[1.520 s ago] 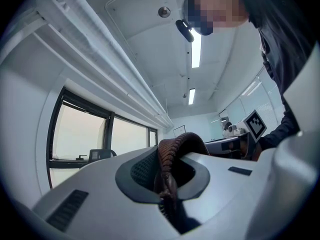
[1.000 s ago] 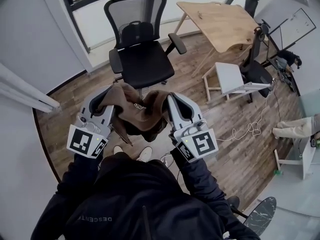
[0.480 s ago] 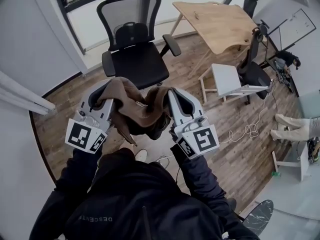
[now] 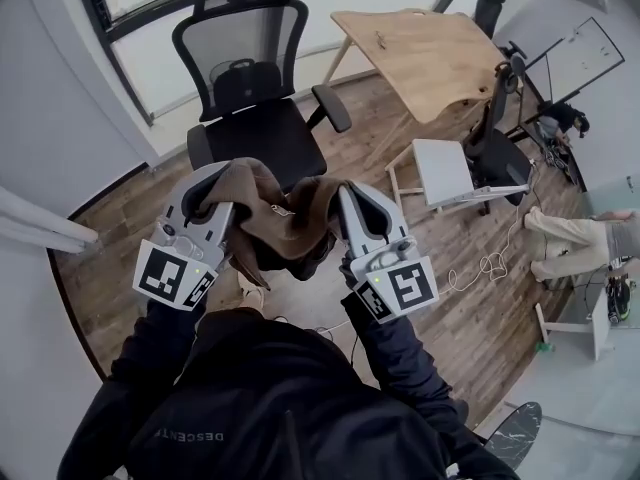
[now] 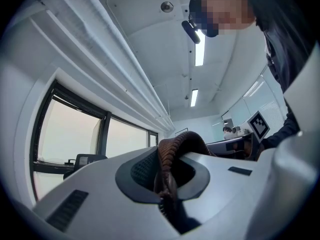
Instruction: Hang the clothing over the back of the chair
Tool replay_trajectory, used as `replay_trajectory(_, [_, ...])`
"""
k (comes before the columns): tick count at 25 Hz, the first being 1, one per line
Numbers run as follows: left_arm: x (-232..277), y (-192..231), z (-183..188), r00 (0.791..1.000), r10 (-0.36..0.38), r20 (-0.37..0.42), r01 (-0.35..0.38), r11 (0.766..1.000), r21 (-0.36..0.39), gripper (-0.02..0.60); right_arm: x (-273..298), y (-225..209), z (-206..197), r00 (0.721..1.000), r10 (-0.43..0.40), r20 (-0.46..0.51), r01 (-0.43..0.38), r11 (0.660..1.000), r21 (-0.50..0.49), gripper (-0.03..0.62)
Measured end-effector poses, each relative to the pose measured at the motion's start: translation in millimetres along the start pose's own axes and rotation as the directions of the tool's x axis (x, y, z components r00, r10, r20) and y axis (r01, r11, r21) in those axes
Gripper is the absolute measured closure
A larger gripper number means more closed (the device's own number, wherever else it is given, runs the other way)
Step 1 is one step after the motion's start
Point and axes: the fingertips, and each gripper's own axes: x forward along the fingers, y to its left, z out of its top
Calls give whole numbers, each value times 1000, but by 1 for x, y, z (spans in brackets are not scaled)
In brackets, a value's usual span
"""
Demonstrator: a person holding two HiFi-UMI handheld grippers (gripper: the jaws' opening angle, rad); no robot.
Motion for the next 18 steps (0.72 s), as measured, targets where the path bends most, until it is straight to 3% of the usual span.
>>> replay_trajectory(18, [101, 128, -1, 997, -53, 48, 55, 998, -35, 546, 143, -71, 24, 997, -71, 12, 71, 997, -16, 579])
